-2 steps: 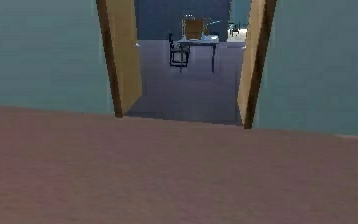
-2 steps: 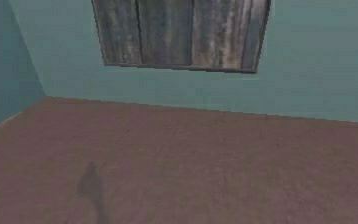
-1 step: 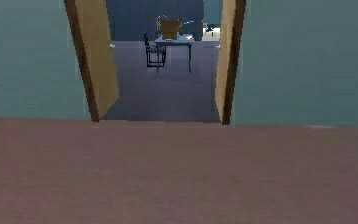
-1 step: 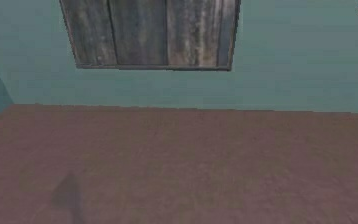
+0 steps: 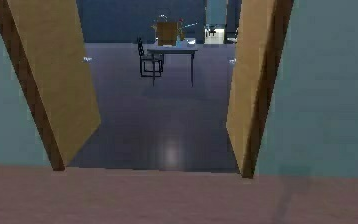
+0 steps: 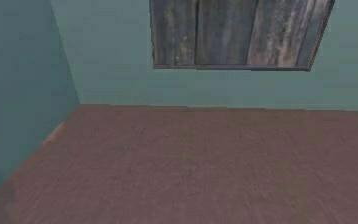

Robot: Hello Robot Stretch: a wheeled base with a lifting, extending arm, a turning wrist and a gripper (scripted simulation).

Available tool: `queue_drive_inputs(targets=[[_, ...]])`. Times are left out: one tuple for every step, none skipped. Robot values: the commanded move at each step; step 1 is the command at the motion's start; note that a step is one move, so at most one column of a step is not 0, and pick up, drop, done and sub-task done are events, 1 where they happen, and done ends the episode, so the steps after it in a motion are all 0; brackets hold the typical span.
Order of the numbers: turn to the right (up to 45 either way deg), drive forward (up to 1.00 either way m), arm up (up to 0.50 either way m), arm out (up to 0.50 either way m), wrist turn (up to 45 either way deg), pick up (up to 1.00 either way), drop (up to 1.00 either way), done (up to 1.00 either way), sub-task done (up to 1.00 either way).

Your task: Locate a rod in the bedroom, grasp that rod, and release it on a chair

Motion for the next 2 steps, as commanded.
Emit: queue_drive_inputs(targets=[[3.0, 0.00, 0.00, 0.00, 0.0, 0.00, 0.00, 0.00, 0.00], [0.0, 1.00, 0.00, 0.00, 0.0, 0.00, 0.00, 0.00, 0.00]])
